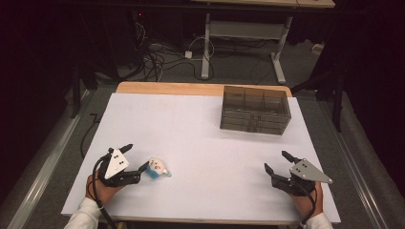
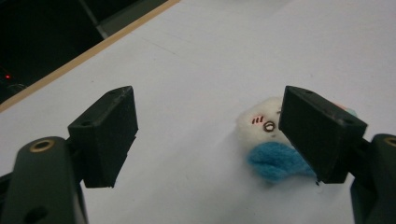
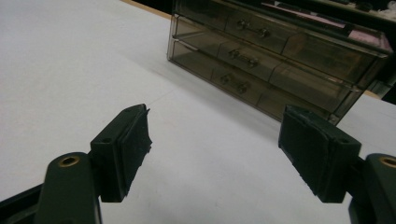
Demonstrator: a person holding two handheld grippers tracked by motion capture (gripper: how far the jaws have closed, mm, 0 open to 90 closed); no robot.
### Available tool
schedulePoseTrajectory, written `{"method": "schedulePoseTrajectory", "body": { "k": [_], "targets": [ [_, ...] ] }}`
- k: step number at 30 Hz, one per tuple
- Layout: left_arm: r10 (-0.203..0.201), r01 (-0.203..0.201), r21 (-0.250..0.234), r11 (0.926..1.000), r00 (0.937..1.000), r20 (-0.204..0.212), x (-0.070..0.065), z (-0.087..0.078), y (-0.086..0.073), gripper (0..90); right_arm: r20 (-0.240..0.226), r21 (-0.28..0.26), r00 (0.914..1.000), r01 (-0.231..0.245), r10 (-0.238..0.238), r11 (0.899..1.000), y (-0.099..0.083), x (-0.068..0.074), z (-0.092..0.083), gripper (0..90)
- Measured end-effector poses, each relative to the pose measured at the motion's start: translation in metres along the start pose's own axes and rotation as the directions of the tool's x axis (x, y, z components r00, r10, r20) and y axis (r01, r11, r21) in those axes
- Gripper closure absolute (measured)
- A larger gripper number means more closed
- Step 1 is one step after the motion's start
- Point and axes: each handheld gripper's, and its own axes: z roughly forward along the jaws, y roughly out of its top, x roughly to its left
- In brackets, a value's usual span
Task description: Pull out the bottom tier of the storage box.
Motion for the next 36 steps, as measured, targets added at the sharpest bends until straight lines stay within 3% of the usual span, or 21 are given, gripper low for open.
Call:
{"method": "schedulePoseTrajectory", "body": {
  "k": [7, 8, 11, 15, 21, 30, 33, 36],
  "targets": [
    [-0.006, 0.006, -0.011, 0.9999, 0.9998, -0.018, 0.002, -0.001, -0.001, 19.3, -0.005, 0.004, 1.0000, -0.002, 0.002, 1.000, 0.001, -0.003, 0.001, 27.3],
    [-0.010, 0.009, -0.035, 0.9993, 0.9999, -0.013, 0.002, -0.001, -0.001, 19.4, 0.000, 0.003, 1.0000, -0.008, 0.008, 1.000, 0.001, -0.005, 0.000, 27.6],
    [-0.016, 0.016, -0.044, 0.9989, 0.9998, -0.007, 0.003, -0.001, 0.000, 19.4, 0.018, -0.003, 0.9998, -0.012, 0.012, 1.000, 0.001, -0.007, -0.004, 27.9],
    [-0.004, 0.005, -0.023, 0.9997, 1.0000, 0.007, 0.001, -0.001, -0.002, 19.3, 0.024, 0.003, 0.9997, -0.007, 0.007, 1.000, 0.001, -0.008, -0.005, 28.1],
    [0.001, -0.001, -0.031, 0.9995, 1.0000, 0.010, 0.001, -0.002, -0.001, 19.4, 0.030, 0.007, 0.9995, 0.010, -0.010, 1.000, 0.003, -0.007, -0.004, 28.4],
    [0.016, -0.016, -0.008, 0.9998, 0.9999, 0.003, 0.000, 0.000, -0.001, 19.3, 0.055, 0.021, 0.9954, 0.077, -0.078, 0.997, 0.012, -0.006, 0.015, 29.3],
    [0.017, -0.017, -0.005, 0.9998, 0.9999, 0.001, 0.000, 0.001, -0.001, 19.3, 0.094, 0.037, 0.9853, 0.140, -0.143, 0.989, 0.015, -0.008, 0.031, 33.3],
    [0.020, -0.020, -0.007, 0.9998, 0.9998, 0.008, 0.000, 0.000, -0.001, 19.3, 0.107, 0.060, 0.9796, 0.164, -0.170, 0.985, 0.016, -0.010, 0.040, 35.0]
  ]
}}
